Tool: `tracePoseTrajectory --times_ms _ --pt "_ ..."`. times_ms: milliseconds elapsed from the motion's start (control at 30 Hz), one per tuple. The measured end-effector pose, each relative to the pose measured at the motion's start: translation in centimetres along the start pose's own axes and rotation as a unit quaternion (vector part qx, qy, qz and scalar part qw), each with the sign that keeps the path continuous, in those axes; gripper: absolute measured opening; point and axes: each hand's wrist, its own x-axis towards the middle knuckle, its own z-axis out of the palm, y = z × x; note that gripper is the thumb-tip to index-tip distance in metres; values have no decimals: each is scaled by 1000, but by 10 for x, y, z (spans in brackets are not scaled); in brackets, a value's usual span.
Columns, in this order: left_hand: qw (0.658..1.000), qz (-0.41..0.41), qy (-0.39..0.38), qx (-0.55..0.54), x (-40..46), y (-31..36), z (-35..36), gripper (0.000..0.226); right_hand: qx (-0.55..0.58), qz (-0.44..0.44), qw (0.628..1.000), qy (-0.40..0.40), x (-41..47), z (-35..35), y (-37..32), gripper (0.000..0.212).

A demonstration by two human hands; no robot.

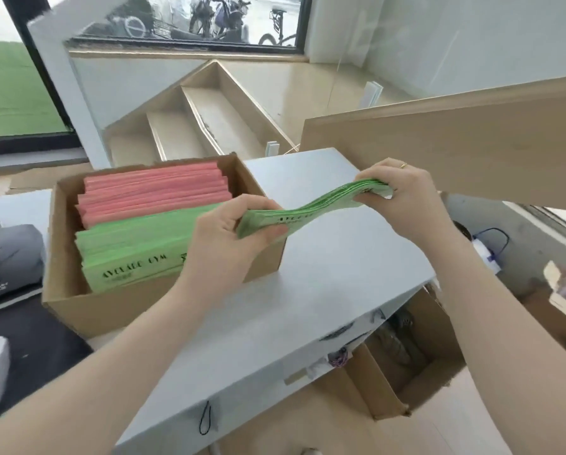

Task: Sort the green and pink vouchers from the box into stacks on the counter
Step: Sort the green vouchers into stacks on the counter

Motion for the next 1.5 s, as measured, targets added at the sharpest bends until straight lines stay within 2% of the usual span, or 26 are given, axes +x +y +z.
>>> tracePoseTrajectory --times_ms 100,200,333,400,467,600,667,767,933,1100,1233,1300,1433,1500 --pt "997 -79 2 -28 -13 -35 58 27 -38 61 992 -105 -23 -8 54 18" --pt "986 -147 30 -72 -22 -64 100 28 -81 75 974 -198 -41 -9 99 18" --pt "984 -152 65 -64 -19 -86 127 29 -24 89 975 -202 -45 -3 135 21" --pt "982 -145 86 -80 -18 -90 133 36 37 112 973 -200 -44 0 148 33" --pt "974 -160 114 -111 -20 -93 136 41 162 161 953 -200 -46 3 160 39" --pt "947 -227 162 -158 -21 -95 141 13 405 249 860 -186 -56 20 170 37" --pt "939 -252 179 -151 -17 -94 145 19 454 261 834 -175 -61 32 165 31" --pt "943 -246 192 -113 -13 -96 151 31 466 265 833 -138 -63 42 157 28" --pt "943 -254 194 -97 -7 -98 147 33 457 259 844 -114 -63 41 150 27" --pt "960 -204 174 -77 -11 -97 145 32 445 238 861 -64 -62 34 150 30" --pt "971 -200 102 -80 -16 -105 141 77 420 278 859 -89 -80 45 153 29" --pt "973 -193 102 -80 -16 -105 140 84 414 288 859 -86 -84 46 155 34" --pt "970 -228 30 -82 -21 -107 135 32 416 287 860 -66 -85 44 151 32" --pt "971 -232 -16 -46 -24 -115 130 43 404 283 868 -62 -84 44 153 33"
